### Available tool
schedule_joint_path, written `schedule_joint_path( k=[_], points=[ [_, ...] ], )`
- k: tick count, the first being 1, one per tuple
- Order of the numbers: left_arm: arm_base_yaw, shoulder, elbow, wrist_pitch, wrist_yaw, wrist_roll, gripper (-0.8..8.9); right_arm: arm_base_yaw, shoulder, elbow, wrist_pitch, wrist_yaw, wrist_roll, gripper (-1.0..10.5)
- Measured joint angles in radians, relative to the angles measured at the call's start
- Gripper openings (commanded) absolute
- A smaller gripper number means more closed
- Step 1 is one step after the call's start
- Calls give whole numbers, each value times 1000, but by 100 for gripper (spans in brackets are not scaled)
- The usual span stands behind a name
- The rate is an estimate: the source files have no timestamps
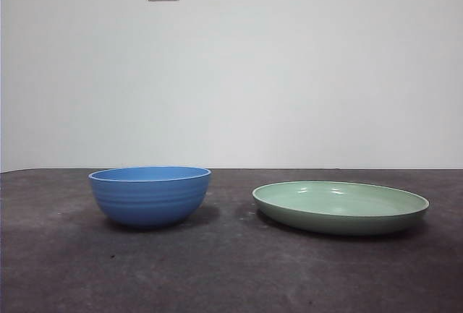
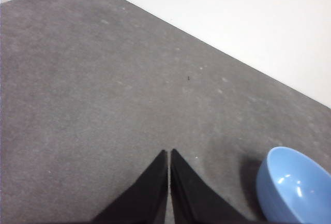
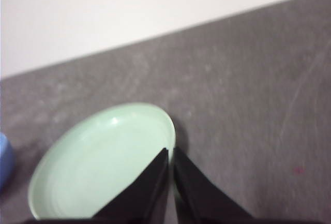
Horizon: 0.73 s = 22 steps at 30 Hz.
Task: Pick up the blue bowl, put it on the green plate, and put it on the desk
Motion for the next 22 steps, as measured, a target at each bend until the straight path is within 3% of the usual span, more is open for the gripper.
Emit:
schedule_joint_path(
  k=[11,17,22],
  points=[
    [0,147,257,-154,127,21,10,0,67,235,-108,-8,9,8],
    [0,315,428,-265,268,113,10,0,227,413,-264,-95,-34,8],
    [-3,443,553,-333,387,210,10,0,403,575,-415,-195,-118,8]
  ],
)
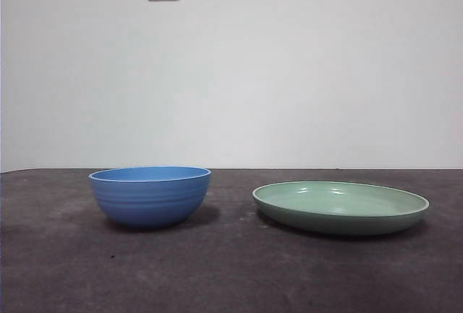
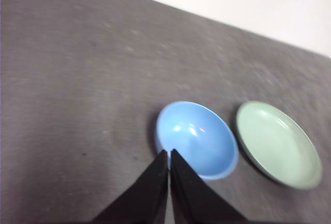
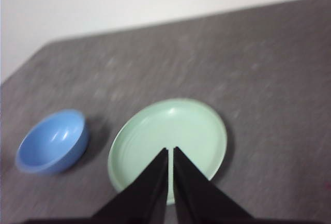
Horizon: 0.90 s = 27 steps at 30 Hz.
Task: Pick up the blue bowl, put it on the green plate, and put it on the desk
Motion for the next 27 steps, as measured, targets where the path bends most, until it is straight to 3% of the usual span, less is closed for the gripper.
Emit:
schedule_joint_path(
  k=[10,18,27],
  points=[
    [-111,168,159,-171,166,117,10,5,294,245,-254,-222,-200,8],
    [-222,221,213,-274,185,174,10,85,350,306,-407,-249,-296,8],
    [-242,224,213,-288,185,185,38,126,349,306,-457,-249,-322,8]
  ],
)
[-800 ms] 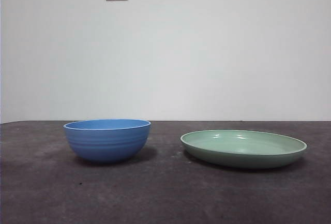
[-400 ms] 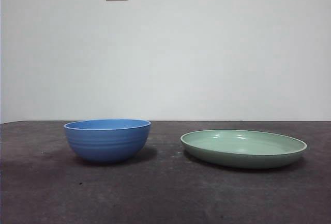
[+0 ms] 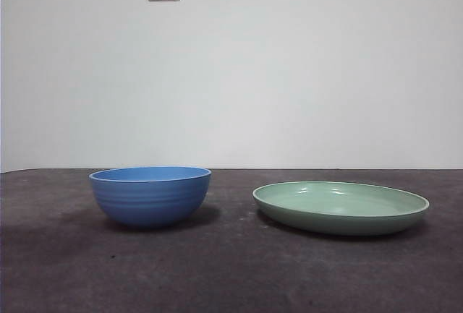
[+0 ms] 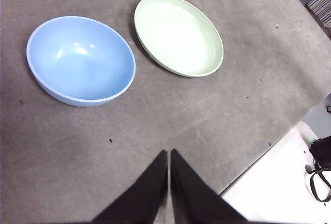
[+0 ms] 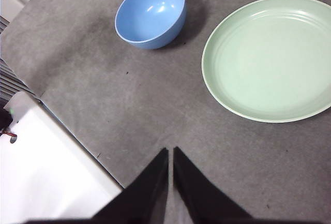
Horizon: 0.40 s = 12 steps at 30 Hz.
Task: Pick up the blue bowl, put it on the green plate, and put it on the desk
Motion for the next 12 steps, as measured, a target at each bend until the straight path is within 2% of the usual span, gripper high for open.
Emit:
schedule_joint_path(
  k=[4,8,12],
  points=[
    [0,0,0,0,0,0,188,0,0,0,0,0,0,52],
    [0,0,0,0,0,0,385,0,0,0,1,1,2,328],
    [0,0,0,0,0,0,413,0,0,0,1,1,7,361]
  ],
)
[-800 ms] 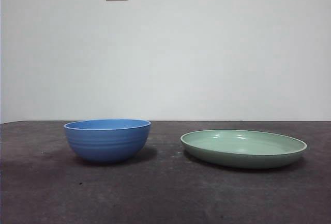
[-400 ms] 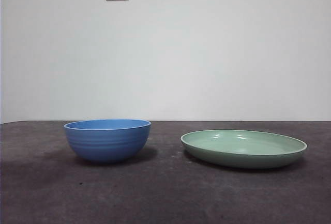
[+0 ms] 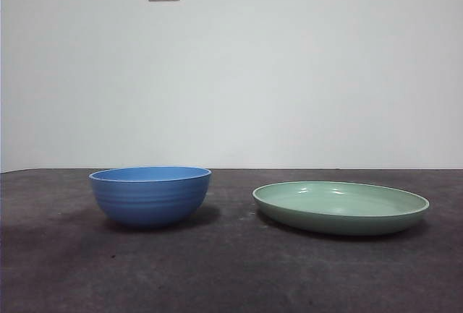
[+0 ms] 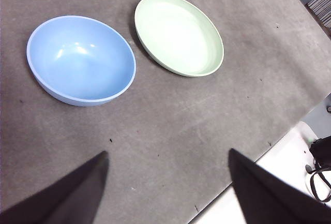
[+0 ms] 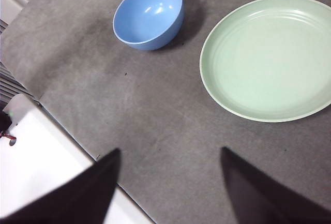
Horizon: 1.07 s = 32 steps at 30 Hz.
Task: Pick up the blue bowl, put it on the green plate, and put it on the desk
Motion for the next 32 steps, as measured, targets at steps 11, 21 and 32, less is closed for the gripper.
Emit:
schedule_joint_path(
  k=[11,21,32],
  points=[
    [-2,64,0,55,-35,-10,411,0,0,0,4,0,5,361],
    [-29,269,97,155,-141,-53,409,0,0,0,5,0,6,361],
    [-85,610,311,162,-310,-35,404,0,0,0,5,0,12,361]
  ],
)
